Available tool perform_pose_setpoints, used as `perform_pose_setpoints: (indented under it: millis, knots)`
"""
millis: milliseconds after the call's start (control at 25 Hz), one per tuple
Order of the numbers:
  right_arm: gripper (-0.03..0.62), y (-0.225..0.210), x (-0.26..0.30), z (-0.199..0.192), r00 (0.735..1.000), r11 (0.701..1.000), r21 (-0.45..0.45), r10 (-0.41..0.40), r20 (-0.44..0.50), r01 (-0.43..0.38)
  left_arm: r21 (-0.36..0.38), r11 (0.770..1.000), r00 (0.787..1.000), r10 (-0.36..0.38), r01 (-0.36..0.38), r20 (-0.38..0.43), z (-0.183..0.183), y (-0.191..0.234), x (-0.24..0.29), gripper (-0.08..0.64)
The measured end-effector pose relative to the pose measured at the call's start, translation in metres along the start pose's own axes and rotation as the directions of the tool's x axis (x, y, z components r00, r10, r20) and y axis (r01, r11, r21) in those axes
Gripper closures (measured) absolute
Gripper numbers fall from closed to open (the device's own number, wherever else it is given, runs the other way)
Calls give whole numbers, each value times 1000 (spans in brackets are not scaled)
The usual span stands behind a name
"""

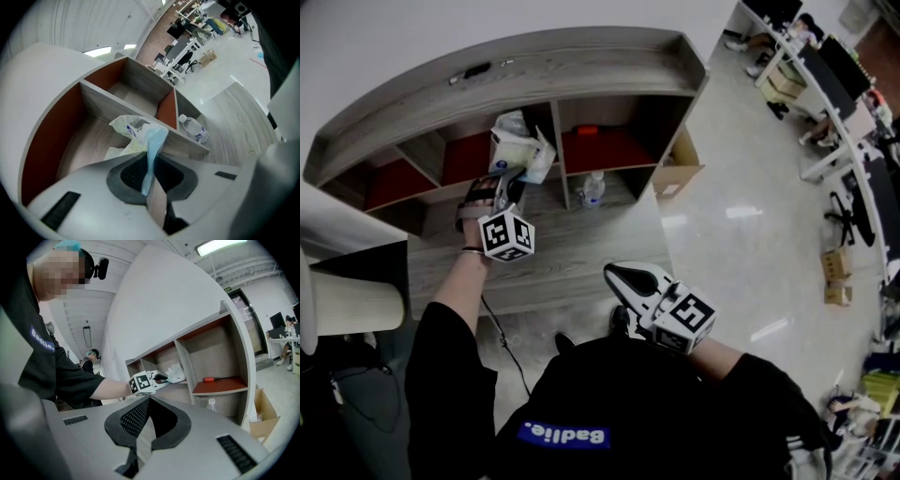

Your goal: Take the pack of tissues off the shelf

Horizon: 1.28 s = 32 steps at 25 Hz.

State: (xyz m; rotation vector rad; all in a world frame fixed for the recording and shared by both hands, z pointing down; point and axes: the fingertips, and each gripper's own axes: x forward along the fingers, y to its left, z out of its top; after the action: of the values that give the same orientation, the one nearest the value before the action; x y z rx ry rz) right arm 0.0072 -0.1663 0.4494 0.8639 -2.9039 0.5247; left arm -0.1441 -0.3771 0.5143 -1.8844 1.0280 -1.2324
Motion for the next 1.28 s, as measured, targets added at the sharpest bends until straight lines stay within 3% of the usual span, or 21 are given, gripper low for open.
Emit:
perform_pose_setpoints:
  millis: [520,680,1040,1280]
  knots:
    - [566,10,-1,4,1000,1000,2,8,-7,-8,-53,997,994,67,-63,82,27,9,-53,522]
    - [566,14,2,9,1000,1000,-3,15,12,-15,-118,990,991,87,-75,99,30,10,-73,522]
    - [566,22,7,10,999,999,-31,39,32,-38,-289,954,978,128,-76,164,49,1,-121,523]
    - [566,30,10,13,998,998,-36,54,38,-52,-419,907,967,140,-39,213,59,-2,-150,523]
